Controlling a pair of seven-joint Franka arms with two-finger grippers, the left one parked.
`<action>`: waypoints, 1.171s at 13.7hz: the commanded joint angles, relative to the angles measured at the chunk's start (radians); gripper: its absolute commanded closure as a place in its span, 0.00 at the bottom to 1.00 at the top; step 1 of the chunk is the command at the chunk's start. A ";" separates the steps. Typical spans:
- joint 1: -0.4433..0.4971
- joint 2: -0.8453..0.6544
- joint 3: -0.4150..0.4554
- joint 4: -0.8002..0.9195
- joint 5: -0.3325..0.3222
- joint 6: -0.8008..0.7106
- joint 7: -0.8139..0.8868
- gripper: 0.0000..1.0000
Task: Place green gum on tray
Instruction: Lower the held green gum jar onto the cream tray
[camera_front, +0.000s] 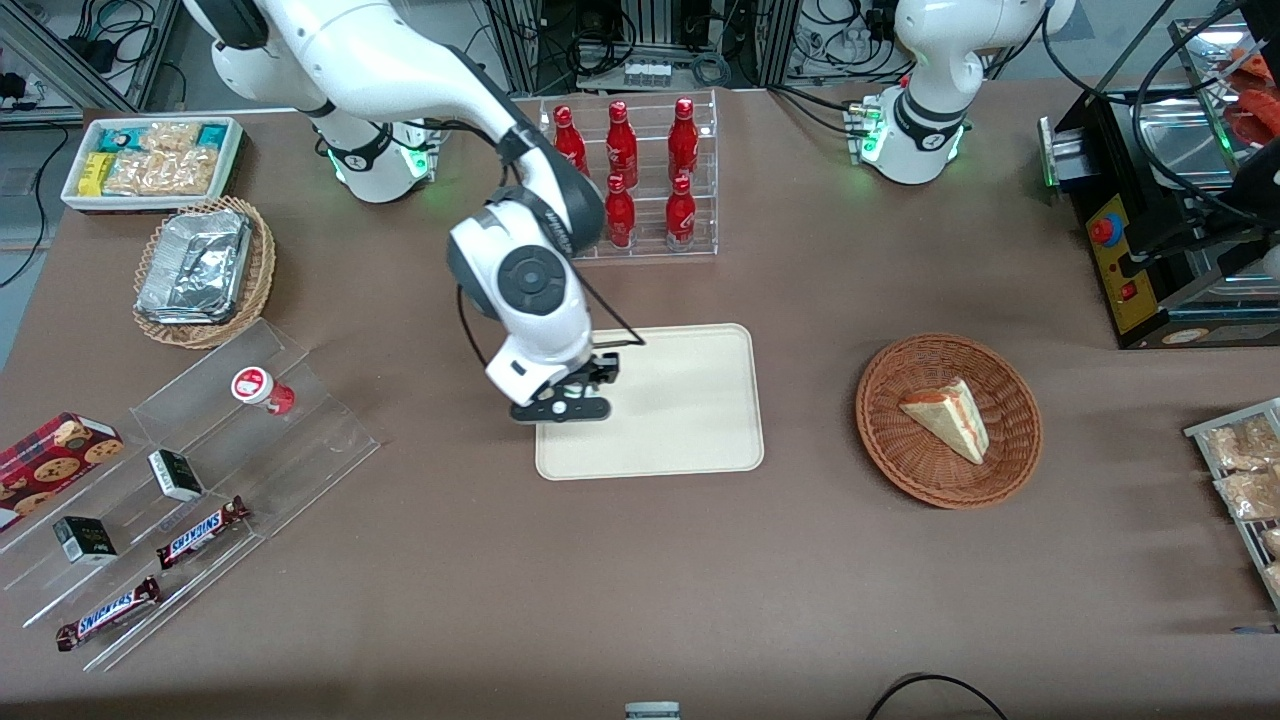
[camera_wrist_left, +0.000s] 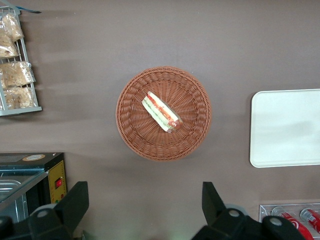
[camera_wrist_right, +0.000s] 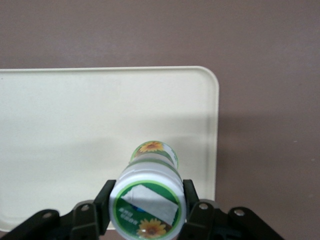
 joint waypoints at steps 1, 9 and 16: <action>0.030 0.081 -0.010 0.069 0.022 0.042 0.054 1.00; 0.090 0.156 -0.012 0.071 0.085 0.154 0.106 1.00; 0.095 0.188 -0.012 0.071 0.079 0.183 0.108 1.00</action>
